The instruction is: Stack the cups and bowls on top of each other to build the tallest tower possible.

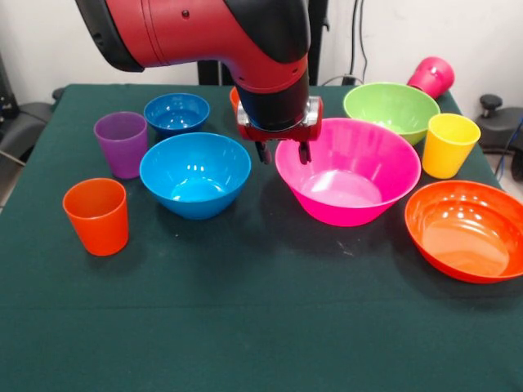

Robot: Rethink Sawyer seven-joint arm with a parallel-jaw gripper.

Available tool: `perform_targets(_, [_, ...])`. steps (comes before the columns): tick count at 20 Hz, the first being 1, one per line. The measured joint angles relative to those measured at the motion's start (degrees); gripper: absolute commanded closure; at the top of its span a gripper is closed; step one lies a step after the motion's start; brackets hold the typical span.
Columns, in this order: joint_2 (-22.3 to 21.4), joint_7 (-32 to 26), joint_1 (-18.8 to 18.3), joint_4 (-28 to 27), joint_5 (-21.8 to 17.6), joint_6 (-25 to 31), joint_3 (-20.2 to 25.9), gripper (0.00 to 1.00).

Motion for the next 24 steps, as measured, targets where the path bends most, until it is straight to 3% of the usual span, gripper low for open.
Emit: perform_targets(24, [2.5,0.0,0.0,0.2,0.0,0.0,0.0,0.00])
